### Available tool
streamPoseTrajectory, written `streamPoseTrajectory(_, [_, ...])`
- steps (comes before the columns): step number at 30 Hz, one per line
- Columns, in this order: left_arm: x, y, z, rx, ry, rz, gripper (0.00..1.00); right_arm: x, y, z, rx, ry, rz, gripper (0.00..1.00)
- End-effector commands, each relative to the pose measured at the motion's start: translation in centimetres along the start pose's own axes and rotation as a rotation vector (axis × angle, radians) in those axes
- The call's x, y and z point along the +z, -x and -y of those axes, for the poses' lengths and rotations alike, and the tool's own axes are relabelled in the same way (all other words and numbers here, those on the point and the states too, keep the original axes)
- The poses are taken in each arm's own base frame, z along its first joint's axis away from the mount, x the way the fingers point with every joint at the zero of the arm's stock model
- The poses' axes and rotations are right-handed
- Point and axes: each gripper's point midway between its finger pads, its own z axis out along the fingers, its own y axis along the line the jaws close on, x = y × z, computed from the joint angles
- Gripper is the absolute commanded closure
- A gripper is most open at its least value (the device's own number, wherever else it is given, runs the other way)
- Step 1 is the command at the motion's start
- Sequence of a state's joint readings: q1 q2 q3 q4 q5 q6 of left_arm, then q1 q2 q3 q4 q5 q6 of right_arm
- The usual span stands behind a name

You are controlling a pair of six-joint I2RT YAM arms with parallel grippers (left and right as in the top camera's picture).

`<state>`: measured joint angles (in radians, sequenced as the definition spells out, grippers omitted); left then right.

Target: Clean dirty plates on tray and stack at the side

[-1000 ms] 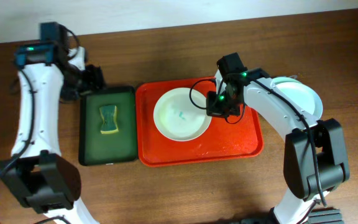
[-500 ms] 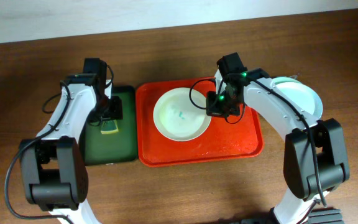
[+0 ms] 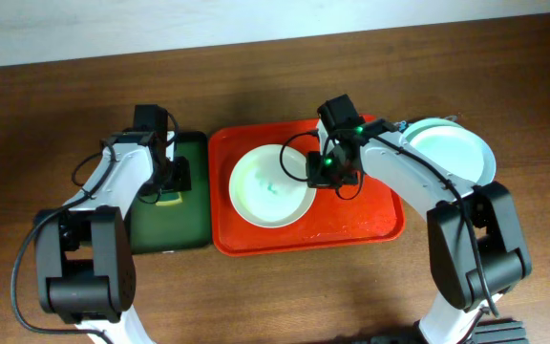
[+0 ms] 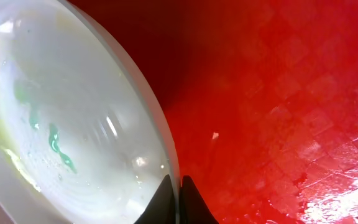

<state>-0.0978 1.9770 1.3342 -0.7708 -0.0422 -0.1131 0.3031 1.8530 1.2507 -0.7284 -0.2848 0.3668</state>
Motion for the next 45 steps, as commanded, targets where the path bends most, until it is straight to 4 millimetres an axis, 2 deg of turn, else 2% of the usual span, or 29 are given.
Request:
streamPoseTrajectory(1, [-1.8, 1.8, -0.6, -0.023, 0.006, 0.032, 0.40, 0.2, -0.1, 0.2, -0.001, -0.013, 0.000, 0.96])
streamPoseTrajectory(9, [-1.9, 1.5, -0.7, -0.024, 0.008, 0.016, 0.48, 0.3, 0.3, 0.4, -0.001, -0.031, 0.022, 0.96])
streamPoseTrajectory(12, [-1.5, 1.2, -0.8, -0.024, 0.009, 0.014, 0.51, 1.2, 0.0, 0.8, 0.003, -0.029, 0.027, 0.96])
streamPoseTrajectory(18, [-1.0, 1.0, -0.8, -0.024, 0.009, 0.014, 0.48, 2.8, -1.1, 1.3, 0.018, -0.012, 0.025, 0.96])
streamPoseTrajectory(24, [-0.6, 0.8, -1.2, -0.024, 0.035, 0.012, 0.48, 3.4, -1.6, -0.4, -0.023, 0.010, 0.028, 0.96])
streamPoseTrajectory(28, [-0.2, 0.5, -1.2, -0.024, 0.035, 0.010, 0.51, 3.4, -1.6, -0.4, -0.005, 0.007, 0.029, 0.96])
streamPoseTrajectory(29, [-0.1, 0.5, -1.2, -0.024, 0.035, 0.009, 0.56, 3.4, -1.6, -0.4, -0.005, 0.006, 0.028, 0.96])
streamPoseTrajectory(32, [0.4, 0.3, -1.1, -0.024, 0.027, 0.014, 0.59, 3.4, -1.6, -0.4, -0.005, 0.006, 0.028, 0.96])
streamPoseTrajectory(35, [0.2, 0.7, -1.0, -0.025, 0.023, 0.027, 1.00, 3.4, -1.6, -0.4, -0.005, 0.007, 0.028, 0.96])
streamPoseTrajectory(37, [-0.5, 1.3, -1.2, -0.030, 0.022, 0.040, 1.00, 3.4, -1.8, -0.7, -0.005, 0.024, 0.020, 0.96])
streamPoseTrajectory(38, [-1.2, 1.7, -1.2, -0.030, 0.021, 0.048, 1.00, 3.4, -1.9, -1.0, -0.004, 0.045, 0.011, 0.92])
streamPoseTrajectory(39, [-2.3, 2.2, -1.2, -0.031, 0.019, 0.068, 1.00, 3.4, -2.2, -1.5, 0.019, 0.074, -0.004, 0.89])
streamPoseTrajectory(43, [-7.8, 4.2, -1.2, -0.017, 0.007, 0.186, 1.00, 3.3, -3.3, -2.7, 0.065, 0.134, -0.060, 0.93])
streamPoseTrajectory(44, [-8.9, 4.4, -1.1, -0.018, 0.001, 0.208, 1.00, 3.4, -3.5, -2.9, 0.072, 0.133, -0.064, 0.87])
streamPoseTrajectory(45, [-9.5, 4.4, -0.8, -0.013, -0.018, 0.217, 1.00, 3.4, -3.4, -3.0, 0.069, 0.135, -0.062, 0.71])
